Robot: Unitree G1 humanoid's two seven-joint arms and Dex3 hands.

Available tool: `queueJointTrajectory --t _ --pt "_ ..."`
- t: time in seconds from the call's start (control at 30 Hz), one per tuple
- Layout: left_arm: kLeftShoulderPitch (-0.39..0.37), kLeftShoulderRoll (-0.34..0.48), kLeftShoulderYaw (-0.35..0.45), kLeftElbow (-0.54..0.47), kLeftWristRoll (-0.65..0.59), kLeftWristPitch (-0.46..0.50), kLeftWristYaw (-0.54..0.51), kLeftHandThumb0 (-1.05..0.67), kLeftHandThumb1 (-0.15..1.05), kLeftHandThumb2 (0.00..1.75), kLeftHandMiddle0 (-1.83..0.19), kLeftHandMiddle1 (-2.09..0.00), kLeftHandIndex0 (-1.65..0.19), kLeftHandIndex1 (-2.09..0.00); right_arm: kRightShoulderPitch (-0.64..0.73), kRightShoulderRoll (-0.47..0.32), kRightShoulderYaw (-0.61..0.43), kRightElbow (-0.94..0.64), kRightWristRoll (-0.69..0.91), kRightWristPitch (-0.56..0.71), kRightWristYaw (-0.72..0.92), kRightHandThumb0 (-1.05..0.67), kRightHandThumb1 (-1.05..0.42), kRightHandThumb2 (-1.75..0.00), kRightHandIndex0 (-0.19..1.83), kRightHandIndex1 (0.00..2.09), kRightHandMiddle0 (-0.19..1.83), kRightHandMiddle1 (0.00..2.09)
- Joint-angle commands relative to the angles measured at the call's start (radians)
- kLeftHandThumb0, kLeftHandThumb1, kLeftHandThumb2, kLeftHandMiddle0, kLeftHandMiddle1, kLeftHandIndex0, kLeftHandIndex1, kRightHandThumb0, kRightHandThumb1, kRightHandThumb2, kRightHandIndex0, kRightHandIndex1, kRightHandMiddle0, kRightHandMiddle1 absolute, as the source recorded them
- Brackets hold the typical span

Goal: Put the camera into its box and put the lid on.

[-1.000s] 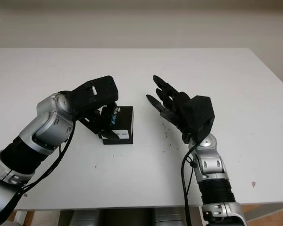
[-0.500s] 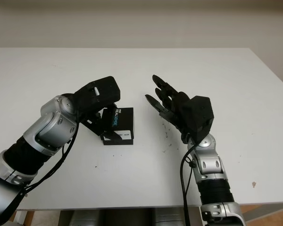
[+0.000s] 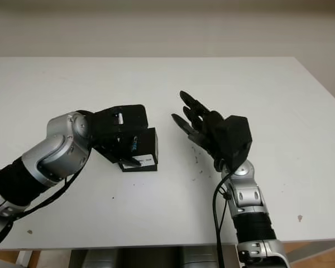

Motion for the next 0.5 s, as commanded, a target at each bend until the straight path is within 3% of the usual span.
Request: queueJointTrajectory --t 0.0,0.47 --pt "0.008 0.005 -0.024 -0.002 0.006 -0.005 -0.013 -0.61 1.05 0.48 0.19 0.00 0.19 -0.01 -0.007 0.004 -0.004 0.004 0.004 -0.012 0.002 -0.64 -1.05 -0.18 0.16 0.06 0.22 0.07" --pt "0.048 0.002 0.017 0.006 0.044 -0.113 0.003 -0.64 1.05 0.48 0.19 0.00 0.19 0.00 -0.003 0.006 -0.002 -0.002 0.003 0.002 -0.004 -0.65 -1.05 -0.18 0.17 0.06 0.22 0.07"
